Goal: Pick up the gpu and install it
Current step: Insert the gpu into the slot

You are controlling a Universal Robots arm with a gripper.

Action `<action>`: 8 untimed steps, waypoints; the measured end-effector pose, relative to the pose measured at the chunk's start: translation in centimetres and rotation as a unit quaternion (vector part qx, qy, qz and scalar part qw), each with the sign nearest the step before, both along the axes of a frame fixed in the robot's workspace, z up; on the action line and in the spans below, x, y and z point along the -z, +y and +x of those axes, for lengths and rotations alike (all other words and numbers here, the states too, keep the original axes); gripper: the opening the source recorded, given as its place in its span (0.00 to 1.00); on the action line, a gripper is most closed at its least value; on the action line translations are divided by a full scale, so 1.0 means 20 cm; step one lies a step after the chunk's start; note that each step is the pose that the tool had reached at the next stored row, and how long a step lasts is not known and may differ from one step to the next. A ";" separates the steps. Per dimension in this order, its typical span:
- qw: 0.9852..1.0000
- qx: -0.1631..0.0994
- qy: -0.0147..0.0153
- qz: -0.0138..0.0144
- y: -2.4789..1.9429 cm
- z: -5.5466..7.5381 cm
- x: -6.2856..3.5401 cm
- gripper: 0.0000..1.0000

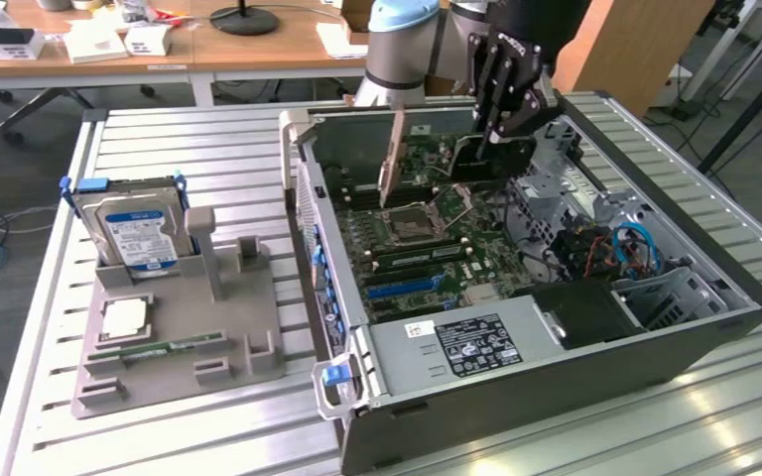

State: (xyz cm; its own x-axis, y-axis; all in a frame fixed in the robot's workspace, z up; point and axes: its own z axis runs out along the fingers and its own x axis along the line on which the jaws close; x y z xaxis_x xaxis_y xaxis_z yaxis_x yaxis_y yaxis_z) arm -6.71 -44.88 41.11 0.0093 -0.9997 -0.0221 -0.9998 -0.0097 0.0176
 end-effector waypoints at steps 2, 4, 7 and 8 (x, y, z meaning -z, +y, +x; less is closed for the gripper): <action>1.000 0.000 0.000 0.000 0.004 0.00 0.016 0.26; 1.000 0.000 0.000 0.000 0.008 0.00 0.032 0.26; 1.000 0.000 0.000 0.000 0.013 0.00 0.055 0.26; 1.000 0.000 0.000 0.000 0.016 0.00 0.062 0.26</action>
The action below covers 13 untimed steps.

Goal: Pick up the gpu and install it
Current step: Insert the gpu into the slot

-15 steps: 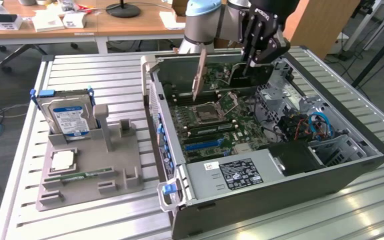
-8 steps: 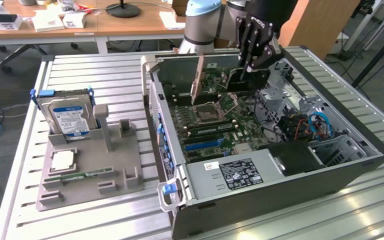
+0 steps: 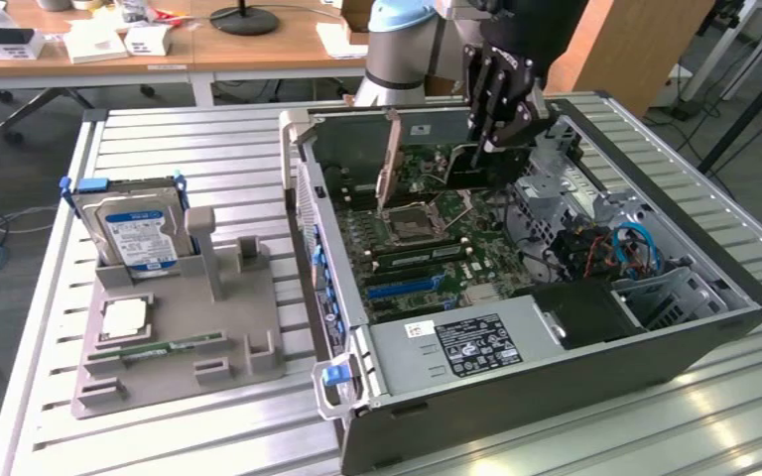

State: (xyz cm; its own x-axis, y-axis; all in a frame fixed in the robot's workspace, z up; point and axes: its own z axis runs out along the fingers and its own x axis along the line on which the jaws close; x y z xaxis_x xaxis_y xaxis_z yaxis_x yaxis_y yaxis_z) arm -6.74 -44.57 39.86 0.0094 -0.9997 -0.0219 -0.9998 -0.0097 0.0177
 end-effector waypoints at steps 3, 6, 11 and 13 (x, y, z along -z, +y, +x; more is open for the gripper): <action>1.000 0.000 0.000 0.000 0.006 0.00 0.021 0.26; 1.000 0.000 0.000 0.000 0.012 0.00 0.042 0.26; 1.000 0.000 0.000 0.000 0.022 0.00 0.077 0.26; 1.000 0.000 0.000 0.000 0.025 0.00 0.090 0.26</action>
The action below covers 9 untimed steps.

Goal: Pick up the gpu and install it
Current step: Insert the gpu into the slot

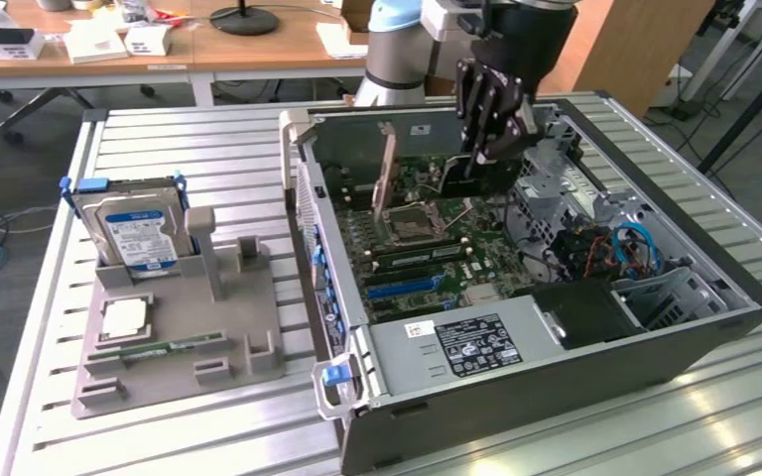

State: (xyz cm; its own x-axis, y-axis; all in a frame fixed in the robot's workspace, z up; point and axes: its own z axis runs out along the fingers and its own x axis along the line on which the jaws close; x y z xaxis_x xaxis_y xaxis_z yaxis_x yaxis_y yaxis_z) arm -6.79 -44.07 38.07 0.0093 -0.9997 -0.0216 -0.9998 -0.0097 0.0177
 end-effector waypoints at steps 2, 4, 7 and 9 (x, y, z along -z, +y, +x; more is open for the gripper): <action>1.000 0.000 0.000 0.000 0.004 0.00 0.012 0.26; 1.000 0.000 0.000 0.000 0.008 0.00 0.024 0.26; 1.000 0.000 0.000 0.000 0.014 0.00 0.041 0.26; 1.000 0.000 0.000 0.000 0.017 0.00 0.054 0.26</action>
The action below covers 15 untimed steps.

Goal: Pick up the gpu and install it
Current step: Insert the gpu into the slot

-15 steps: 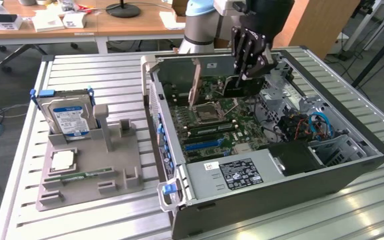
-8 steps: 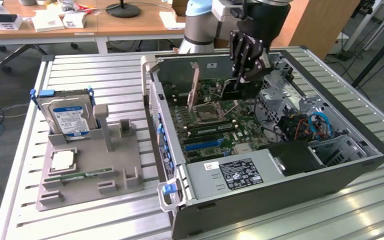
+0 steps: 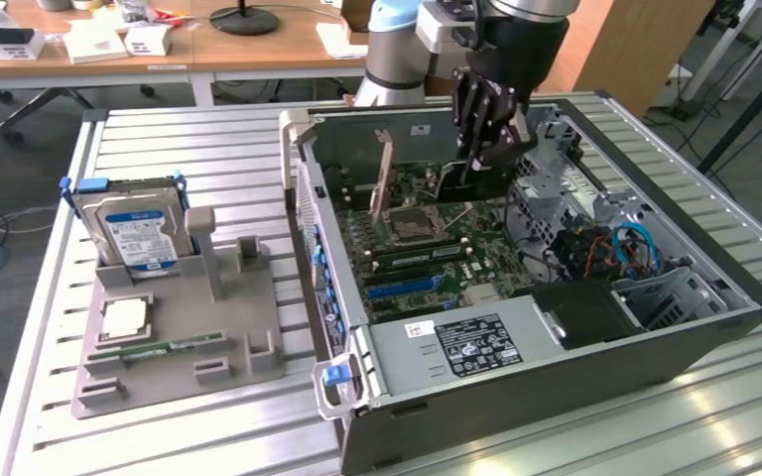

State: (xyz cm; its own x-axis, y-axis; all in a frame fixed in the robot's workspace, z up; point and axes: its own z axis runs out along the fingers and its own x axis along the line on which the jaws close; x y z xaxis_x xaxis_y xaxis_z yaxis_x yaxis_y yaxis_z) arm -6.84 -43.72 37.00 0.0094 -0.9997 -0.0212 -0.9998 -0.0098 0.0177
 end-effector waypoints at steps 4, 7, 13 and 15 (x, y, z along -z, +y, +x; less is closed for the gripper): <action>1.000 0.000 0.000 0.000 0.006 0.00 0.024 0.26; 1.000 0.000 0.000 0.000 0.010 0.00 0.043 0.26; 1.000 0.000 0.000 0.000 0.019 0.00 0.080 0.26; 1.000 0.000 0.000 0.000 0.022 0.00 0.092 0.26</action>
State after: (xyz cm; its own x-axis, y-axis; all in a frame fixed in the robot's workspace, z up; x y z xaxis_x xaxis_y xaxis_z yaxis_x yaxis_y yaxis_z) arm -6.92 -43.29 35.15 0.0093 -0.9997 -0.0213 -0.9998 -0.0097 0.0177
